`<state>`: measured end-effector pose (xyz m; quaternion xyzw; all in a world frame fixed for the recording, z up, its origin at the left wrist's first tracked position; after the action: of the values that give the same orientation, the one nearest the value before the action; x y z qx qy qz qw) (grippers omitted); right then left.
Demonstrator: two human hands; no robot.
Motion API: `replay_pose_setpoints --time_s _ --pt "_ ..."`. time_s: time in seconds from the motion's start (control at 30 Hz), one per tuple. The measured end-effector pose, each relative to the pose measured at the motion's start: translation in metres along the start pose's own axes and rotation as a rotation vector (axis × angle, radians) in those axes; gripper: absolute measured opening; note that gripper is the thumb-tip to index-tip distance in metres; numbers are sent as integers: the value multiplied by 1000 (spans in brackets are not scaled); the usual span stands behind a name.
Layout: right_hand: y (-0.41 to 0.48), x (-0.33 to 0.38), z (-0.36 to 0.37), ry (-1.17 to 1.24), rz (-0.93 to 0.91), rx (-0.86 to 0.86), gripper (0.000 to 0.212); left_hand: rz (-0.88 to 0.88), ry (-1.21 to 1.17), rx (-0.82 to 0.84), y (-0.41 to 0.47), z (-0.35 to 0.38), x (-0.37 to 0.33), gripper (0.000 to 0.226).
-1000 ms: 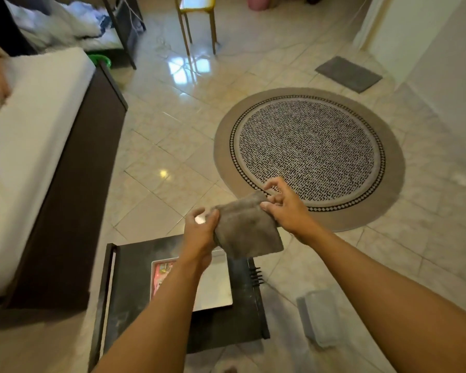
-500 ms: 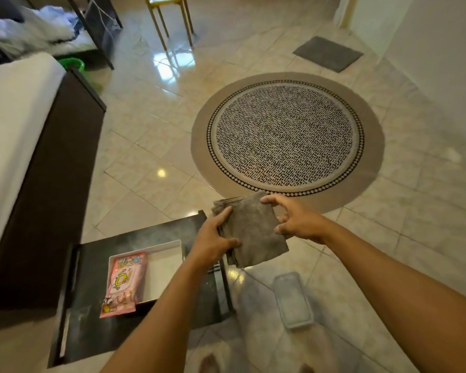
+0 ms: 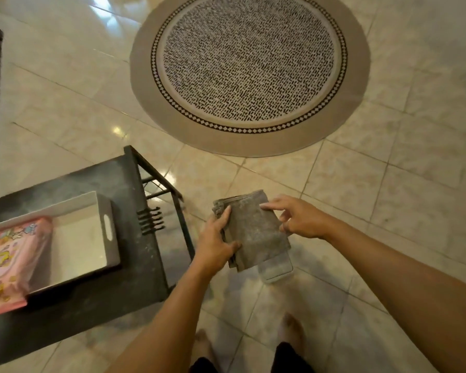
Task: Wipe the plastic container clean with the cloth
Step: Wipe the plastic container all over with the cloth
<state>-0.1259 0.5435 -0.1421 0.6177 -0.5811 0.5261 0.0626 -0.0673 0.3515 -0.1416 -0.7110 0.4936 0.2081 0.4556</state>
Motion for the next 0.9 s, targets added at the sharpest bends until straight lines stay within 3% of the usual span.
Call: replay_pose_setpoints --time_s 0.37,0.57,0.73,0.9 --pt "30 -159 64 -147 8 -54 76 21 63 88 27 128 101 91" --pt "43 -191 60 -131 33 -180 79 129 109 47 33 150 119 86" --pt "44 -205 80 77 125 -22 82 165 127 5 30 150 126 72" --pt "30 -209 92 120 46 -76 82 185 147 -62 17 146 136 75"
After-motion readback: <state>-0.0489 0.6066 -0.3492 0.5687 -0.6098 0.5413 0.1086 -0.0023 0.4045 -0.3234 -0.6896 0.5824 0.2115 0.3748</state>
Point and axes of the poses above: each hand's wrist, its own y-axis towards the middle knuckle, its own z-axis out of the palm, x = y × z, the point moved 8 cm from there along y, towards the middle knuckle, and after that the axes turned 9 degrees about -x, right-handed, at the moved point
